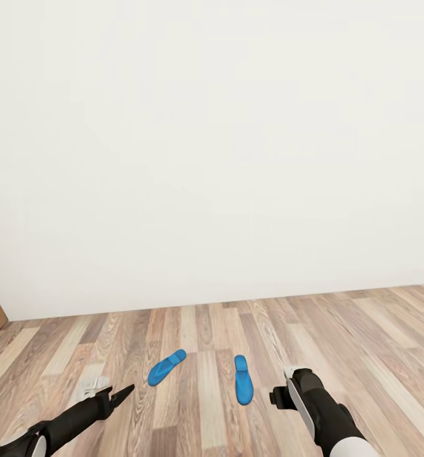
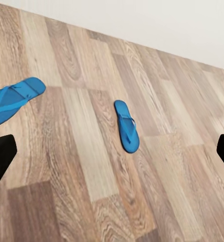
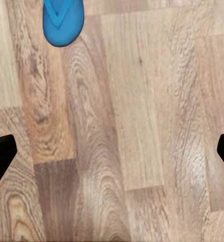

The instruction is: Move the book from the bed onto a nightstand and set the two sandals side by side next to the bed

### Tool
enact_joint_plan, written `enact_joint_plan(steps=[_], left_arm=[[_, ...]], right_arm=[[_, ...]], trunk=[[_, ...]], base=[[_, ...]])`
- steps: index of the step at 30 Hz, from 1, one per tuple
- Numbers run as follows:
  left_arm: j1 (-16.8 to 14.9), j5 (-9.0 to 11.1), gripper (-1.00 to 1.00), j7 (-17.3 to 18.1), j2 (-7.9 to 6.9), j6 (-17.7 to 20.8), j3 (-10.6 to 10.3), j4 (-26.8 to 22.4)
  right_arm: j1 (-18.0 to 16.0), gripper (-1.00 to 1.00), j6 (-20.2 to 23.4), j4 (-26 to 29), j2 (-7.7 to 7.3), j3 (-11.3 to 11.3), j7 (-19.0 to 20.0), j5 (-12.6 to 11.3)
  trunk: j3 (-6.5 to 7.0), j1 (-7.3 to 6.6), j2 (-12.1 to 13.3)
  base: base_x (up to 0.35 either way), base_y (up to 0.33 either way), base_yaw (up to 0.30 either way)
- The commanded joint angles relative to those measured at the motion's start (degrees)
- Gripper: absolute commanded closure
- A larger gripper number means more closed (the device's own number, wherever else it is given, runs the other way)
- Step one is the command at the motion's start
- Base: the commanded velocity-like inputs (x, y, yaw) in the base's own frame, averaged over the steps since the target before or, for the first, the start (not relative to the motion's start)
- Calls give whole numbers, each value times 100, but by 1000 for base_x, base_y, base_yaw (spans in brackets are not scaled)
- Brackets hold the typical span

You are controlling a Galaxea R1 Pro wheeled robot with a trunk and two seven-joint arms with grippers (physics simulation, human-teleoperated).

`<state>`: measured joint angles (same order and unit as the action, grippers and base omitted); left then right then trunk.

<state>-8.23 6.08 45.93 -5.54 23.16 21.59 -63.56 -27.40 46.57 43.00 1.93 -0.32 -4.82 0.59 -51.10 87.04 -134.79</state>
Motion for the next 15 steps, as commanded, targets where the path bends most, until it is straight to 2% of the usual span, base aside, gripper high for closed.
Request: enact_joint_plan(steps=[1, 6, 15], left_arm=[[-3, 43, -100, 12, 0, 47, 4, 1], [-3, 43, -100, 12, 0, 33, 3, 1], [-3, 43, -100, 12, 0, 14, 3, 1]], right_arm=[[-2, -100, 28, 7, 1, -3, -19, 5], [-2, -100, 27, 7, 2, -3, -19, 5], [-2, -100, 28, 7, 3, -3, -19, 9]], trunk=[[-6, 2, -2], [-6, 2, -2], [-6, 2, -2]], base=[[271, 109, 0], [179, 109, 0], [78, 38, 0]])
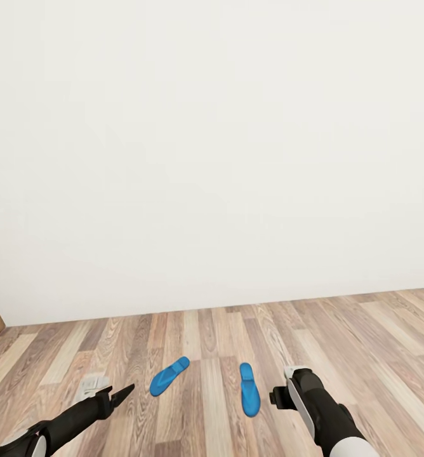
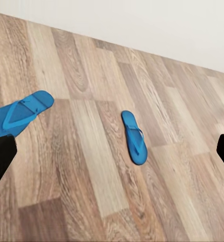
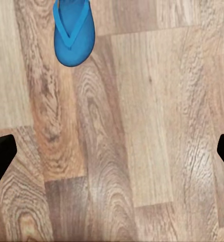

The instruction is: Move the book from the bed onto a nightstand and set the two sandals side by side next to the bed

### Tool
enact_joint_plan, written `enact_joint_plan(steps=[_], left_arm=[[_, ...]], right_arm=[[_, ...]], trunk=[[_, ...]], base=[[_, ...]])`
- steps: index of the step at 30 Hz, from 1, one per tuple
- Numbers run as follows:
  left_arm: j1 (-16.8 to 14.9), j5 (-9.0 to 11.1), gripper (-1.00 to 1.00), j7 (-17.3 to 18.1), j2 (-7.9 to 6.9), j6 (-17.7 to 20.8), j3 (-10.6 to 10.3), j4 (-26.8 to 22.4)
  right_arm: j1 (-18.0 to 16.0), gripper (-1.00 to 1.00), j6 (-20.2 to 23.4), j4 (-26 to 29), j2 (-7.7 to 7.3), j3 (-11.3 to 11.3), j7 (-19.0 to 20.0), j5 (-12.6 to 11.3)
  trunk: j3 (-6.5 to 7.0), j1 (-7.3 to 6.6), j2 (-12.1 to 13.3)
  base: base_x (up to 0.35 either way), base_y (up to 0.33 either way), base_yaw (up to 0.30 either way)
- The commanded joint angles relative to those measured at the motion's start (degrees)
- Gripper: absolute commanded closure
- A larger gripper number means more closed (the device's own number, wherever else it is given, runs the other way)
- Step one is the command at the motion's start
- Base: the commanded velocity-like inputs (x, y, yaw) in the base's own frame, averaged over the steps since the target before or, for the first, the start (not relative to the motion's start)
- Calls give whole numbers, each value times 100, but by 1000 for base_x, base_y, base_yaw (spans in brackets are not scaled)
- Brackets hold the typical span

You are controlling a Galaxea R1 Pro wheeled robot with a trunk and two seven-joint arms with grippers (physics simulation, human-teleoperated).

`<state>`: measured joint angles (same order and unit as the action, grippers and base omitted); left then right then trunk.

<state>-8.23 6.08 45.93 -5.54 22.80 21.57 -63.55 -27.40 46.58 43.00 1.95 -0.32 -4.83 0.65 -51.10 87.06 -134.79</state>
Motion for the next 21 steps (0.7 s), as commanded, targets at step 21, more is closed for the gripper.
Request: enact_joint_plan(steps=[21], left_arm=[[-3, 42, -100, 7, 19, 15, -9, 9]], right_arm=[[-2, -100, 27, 7, 61, -5, -30, 2]], trunk=[[-6, 0, -2]], base=[[60, 28, 0]])
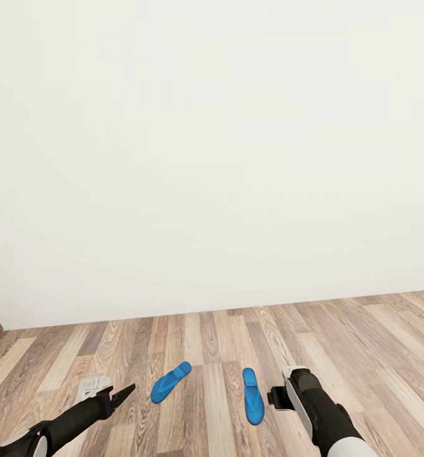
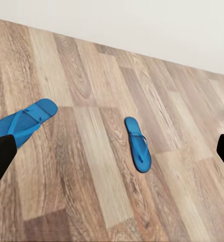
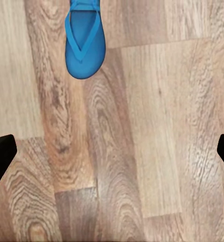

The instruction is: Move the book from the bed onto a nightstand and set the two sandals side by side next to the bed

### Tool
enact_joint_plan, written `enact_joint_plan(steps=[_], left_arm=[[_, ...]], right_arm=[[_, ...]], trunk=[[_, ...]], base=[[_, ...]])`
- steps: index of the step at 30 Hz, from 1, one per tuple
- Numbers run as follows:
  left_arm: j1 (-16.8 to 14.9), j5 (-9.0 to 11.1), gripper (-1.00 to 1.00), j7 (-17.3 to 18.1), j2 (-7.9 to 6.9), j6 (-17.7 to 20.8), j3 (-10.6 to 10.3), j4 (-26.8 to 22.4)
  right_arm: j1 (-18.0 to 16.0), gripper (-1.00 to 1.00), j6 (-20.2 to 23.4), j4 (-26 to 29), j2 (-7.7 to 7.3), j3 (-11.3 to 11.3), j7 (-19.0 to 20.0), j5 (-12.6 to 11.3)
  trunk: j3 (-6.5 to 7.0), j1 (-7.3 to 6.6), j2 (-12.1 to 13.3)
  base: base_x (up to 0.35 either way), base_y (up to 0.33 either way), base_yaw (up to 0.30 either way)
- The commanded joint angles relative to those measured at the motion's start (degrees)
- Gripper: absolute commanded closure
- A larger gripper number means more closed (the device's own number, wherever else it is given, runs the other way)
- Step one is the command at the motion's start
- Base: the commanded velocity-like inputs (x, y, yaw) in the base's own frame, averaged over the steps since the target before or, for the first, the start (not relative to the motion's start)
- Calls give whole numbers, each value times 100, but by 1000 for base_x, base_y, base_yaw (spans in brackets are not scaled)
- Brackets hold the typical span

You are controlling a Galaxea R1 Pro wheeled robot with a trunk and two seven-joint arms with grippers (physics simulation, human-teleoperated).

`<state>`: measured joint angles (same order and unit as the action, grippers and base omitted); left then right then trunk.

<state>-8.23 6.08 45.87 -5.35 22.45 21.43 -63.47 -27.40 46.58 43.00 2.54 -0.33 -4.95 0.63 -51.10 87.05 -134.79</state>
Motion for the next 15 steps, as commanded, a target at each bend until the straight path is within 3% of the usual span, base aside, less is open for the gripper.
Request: enact_joint_plan(steps=[1, 8, 15], left_arm=[[-3, 42, -100, 12, 2, 50, 2, 11], [-3, 29, -100, 13, 18, -103, -20, 268], [-3, 42, -100, 15, 24, -363, -24, 313]], right_arm=[[-2, -100, 27, 6, 3, -5, -19, 5], [-2, -100, 26, 4, 9, -37, -23, -1], [-2, -100, 26, 5, 9, -162, -24, -1]], trunk=[[-6, 1, -2], [-6, 1, -2], [-6, 1, -2]], base=[[216, 0, 0], [274, 0, 0], [72, 1, 0]])
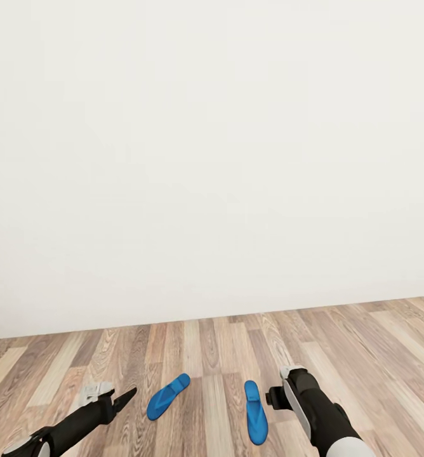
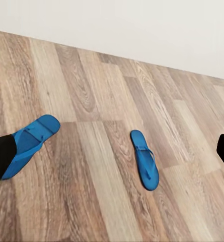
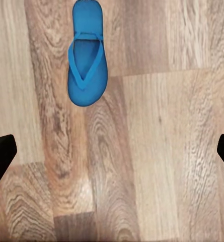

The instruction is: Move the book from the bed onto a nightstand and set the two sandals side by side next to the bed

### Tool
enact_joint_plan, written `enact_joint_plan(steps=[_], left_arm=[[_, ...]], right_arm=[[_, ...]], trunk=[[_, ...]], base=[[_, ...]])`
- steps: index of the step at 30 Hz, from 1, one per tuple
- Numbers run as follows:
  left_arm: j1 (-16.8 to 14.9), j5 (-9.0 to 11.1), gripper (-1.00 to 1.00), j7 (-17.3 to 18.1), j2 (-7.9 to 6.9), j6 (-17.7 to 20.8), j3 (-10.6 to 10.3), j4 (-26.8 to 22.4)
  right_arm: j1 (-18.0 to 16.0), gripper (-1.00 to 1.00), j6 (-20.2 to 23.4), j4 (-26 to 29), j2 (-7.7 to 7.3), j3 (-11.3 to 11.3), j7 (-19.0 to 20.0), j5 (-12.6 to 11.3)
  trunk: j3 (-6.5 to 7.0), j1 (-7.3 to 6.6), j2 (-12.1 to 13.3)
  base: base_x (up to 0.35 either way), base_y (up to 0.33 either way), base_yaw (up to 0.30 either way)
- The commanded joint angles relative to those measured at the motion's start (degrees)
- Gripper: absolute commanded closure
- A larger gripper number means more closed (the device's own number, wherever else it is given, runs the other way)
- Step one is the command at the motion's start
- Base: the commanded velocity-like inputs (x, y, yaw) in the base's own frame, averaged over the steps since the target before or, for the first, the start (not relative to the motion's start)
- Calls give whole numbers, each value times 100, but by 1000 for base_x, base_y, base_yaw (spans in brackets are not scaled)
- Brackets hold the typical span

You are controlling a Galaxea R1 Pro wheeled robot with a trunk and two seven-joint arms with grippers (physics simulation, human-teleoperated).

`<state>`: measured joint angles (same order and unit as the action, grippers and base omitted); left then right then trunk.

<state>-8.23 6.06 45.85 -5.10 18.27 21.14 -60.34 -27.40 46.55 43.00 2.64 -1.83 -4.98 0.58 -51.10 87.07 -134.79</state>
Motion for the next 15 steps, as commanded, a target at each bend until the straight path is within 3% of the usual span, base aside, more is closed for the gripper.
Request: enact_joint_plan(steps=[1, 9, 15], left_arm=[[-3, 48, -100, 18, 0, 44, 5, 4], [-3, 53, -100, 20, 1, 22, 19, 5], [-3, 54, -100, 26, 1, 19, 37, 5]], right_arm=[[-2, -100, 29, 6, -1, -18, -21, 4], [-2, -100, 29, 7, -1, -33, -21, 3], [-2, -100, 27, 3, 6, -36, -21, 3]], trunk=[[-6, -1, -2], [-6, -1, -2], [-6, -1, -2]], base=[[93, 56, 0], [152, 163, 0], [28, 34, 0]])
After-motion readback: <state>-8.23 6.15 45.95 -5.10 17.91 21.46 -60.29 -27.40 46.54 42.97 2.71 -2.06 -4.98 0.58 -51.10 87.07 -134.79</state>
